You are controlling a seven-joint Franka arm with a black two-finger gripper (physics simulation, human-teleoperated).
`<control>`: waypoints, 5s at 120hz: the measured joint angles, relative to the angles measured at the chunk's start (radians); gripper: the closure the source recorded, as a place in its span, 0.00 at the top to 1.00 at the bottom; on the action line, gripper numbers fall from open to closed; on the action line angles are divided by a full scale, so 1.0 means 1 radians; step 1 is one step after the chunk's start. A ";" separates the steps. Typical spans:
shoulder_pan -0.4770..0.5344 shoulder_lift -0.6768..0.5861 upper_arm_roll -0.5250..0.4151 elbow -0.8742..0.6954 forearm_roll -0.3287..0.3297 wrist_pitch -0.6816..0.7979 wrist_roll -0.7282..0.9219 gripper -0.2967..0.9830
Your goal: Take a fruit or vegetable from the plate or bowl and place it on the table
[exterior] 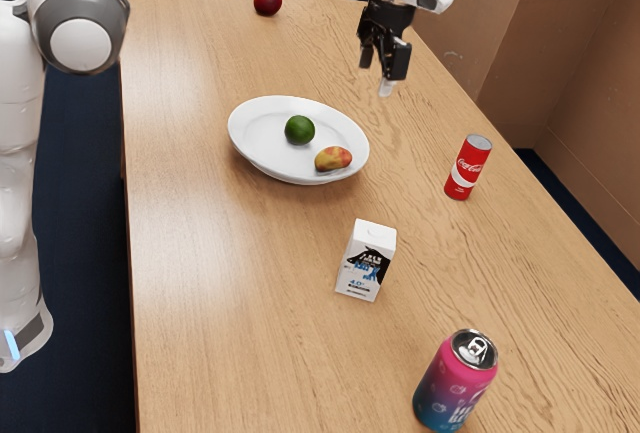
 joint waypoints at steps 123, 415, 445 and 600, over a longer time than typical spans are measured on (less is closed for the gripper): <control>0.047 -0.318 0.149 -0.574 0.026 0.122 0.226 0.77; 0.329 -0.172 -0.107 -0.562 -0.023 0.346 0.617 0.48; 0.061 -0.167 -0.340 -0.536 -0.019 0.325 0.512 0.48; 0.165 0.016 -0.339 -0.433 0.021 0.333 0.288 0.61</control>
